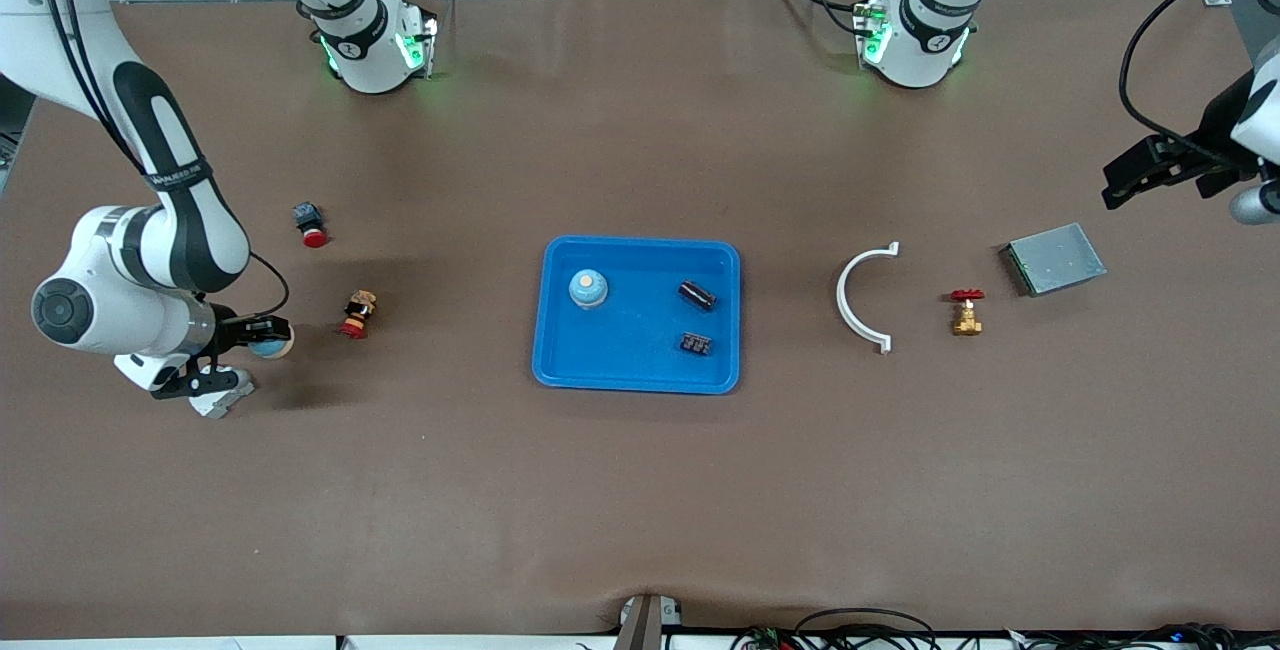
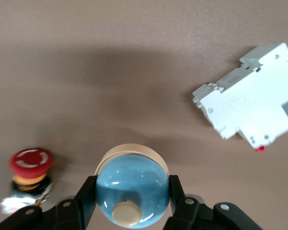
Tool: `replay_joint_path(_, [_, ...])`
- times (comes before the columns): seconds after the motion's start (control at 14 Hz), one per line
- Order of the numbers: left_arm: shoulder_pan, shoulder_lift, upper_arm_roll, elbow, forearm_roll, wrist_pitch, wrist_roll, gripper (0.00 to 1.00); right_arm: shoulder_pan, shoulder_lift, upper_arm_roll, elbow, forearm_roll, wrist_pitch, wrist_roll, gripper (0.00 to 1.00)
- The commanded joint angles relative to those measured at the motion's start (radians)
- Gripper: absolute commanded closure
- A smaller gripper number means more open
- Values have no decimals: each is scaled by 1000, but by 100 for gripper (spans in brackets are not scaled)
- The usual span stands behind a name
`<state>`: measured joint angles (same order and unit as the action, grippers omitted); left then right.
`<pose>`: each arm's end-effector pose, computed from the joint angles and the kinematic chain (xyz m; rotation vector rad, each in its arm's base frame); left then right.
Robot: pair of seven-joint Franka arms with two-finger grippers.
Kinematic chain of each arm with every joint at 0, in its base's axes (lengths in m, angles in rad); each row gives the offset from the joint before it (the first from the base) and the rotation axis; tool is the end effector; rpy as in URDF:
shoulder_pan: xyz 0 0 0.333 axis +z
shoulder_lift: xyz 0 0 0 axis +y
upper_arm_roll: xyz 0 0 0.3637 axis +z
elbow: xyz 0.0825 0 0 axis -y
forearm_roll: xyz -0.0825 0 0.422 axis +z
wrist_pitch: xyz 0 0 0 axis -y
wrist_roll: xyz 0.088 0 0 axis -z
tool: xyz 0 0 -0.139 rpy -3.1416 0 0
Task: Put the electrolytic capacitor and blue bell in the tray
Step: 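Lift the bell with the right gripper and carry it toward the tray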
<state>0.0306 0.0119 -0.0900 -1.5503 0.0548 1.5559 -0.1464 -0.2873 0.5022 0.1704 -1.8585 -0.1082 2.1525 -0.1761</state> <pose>0.5946 -0.0273 0.6425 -3.0846 -0.1353 0.0011 0.6554 -0.0889 0.2203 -3.0930 -0.1785 0.3058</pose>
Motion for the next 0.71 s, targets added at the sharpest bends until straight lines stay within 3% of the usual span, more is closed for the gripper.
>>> replay_joint_path(0.0, [2, -6, -16, 3, -18, 4, 19, 0, 57, -53, 4, 28, -15, -83, 127, 86])
replay_joint_path(0.64, [23, -38, -22, 4, -20, -51, 84, 0, 236, -54, 57, 110, 96, -160, 613, 86])
